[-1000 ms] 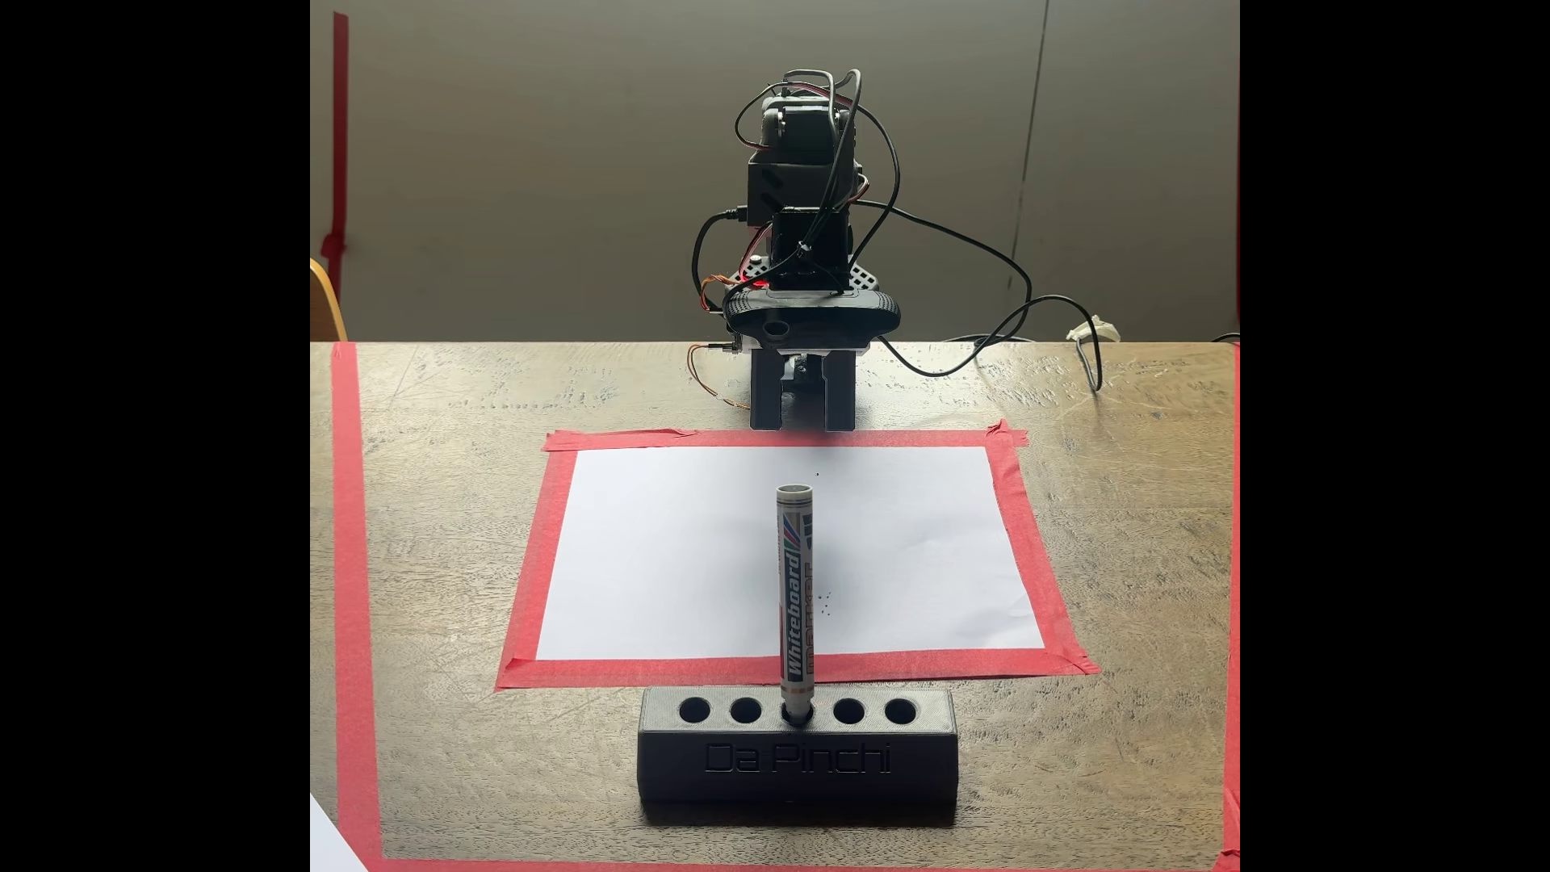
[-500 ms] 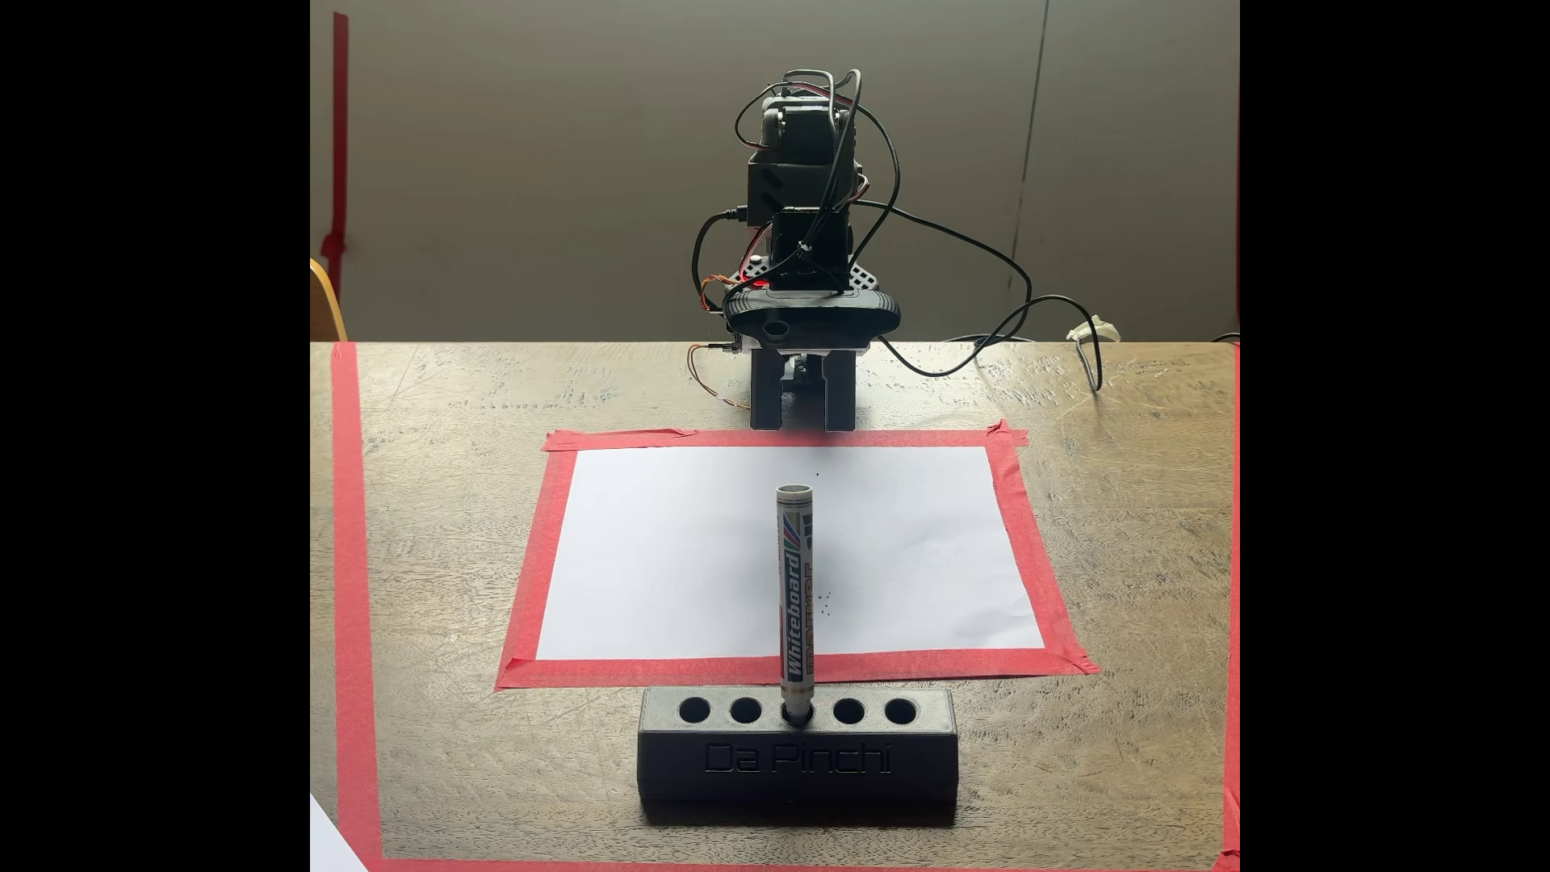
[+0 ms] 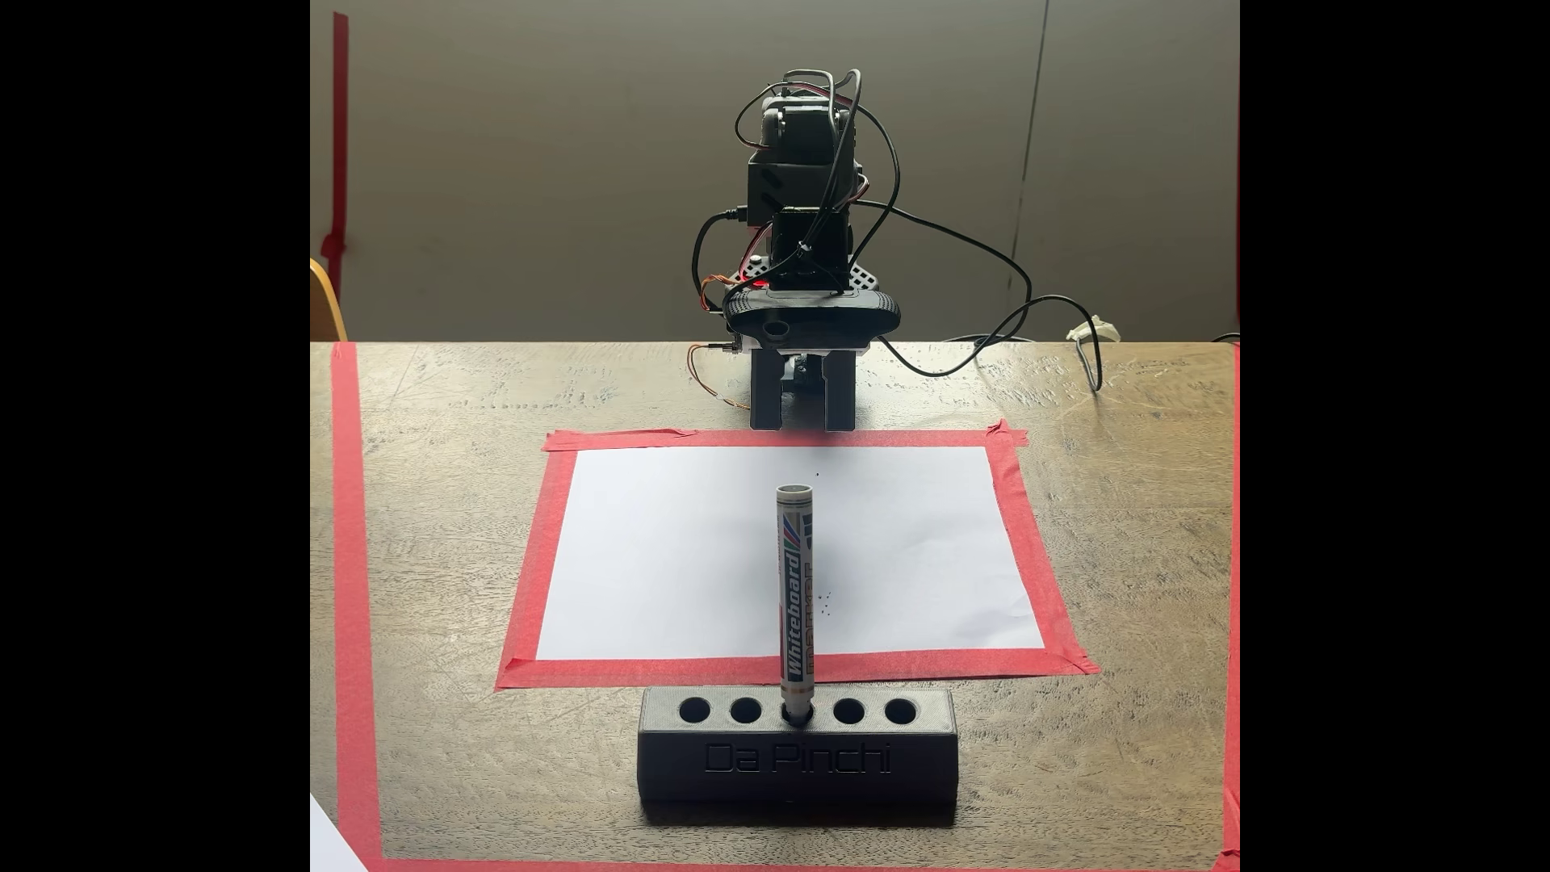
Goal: Pick up a pen
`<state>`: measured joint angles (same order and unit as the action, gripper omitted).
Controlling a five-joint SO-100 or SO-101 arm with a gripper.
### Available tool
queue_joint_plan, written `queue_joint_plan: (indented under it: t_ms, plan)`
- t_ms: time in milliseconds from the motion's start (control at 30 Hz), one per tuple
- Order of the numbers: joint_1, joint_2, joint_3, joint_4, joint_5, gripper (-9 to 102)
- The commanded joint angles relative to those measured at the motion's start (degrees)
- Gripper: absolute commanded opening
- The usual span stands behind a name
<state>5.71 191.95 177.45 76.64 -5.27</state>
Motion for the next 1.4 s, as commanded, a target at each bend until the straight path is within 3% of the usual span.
queue_joint_plan:
  t_ms: [0,633,967,1367]
  plan:
    - [-0.35,3.52,0.62,0.00,0.09,100]
    - [0.35,2.81,-2.55,-0.44,-0.44,100]
    - [5.54,-10.81,-18.90,-7.65,-0.44,100]
    - [5.45,-39.11,-51.42,-7.73,0.18,100]
